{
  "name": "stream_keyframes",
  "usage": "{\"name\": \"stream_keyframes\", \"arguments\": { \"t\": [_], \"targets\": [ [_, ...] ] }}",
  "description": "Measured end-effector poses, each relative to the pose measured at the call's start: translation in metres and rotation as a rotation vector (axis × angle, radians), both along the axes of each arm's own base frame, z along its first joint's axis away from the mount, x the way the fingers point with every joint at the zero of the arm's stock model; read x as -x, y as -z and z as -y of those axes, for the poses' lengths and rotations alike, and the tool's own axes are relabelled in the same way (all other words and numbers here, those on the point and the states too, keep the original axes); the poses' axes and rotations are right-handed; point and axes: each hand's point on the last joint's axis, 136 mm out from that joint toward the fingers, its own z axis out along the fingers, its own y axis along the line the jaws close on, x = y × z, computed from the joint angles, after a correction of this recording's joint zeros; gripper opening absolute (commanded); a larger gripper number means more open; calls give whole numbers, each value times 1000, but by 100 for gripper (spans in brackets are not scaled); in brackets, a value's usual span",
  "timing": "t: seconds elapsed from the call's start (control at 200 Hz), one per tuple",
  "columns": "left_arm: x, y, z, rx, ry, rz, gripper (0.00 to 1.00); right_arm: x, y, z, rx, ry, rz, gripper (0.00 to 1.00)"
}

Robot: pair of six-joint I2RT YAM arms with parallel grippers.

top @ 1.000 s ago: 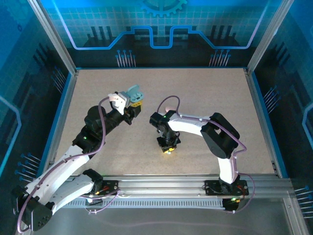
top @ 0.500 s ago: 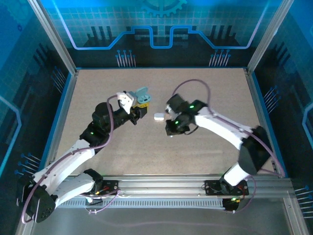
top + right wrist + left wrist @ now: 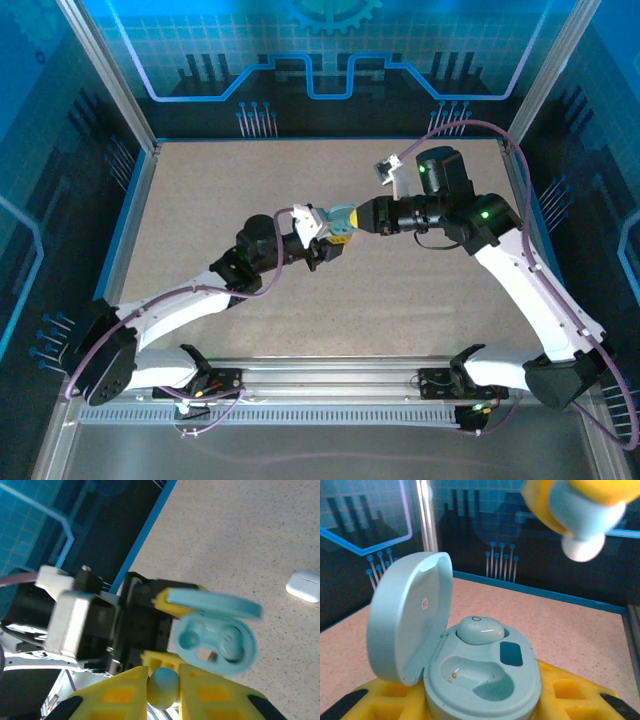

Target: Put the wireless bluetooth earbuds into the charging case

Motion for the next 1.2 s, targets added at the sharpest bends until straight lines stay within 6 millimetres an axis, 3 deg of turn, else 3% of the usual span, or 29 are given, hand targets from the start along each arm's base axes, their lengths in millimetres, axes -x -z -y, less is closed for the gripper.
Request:
{"name": "stream_keyframes", "arguments": {
  "t": [0.14, 0.325, 0.82, 1.201],
  "targets": [
    [3, 3, 12, 3, 31, 7, 30, -1, 0, -5, -24, -18, -12, 21],
    [2, -8, 21, 32, 43, 37, 30, -1, 7, -6, -27, -14, -34, 21],
    [5, -18, 24, 62, 53, 69, 30, -7, 19, -8, -6, 25, -47, 22],
    [3, -11, 23, 44, 43, 49, 30, -10, 28, -10, 25, 40, -62, 27]
  ]
}}
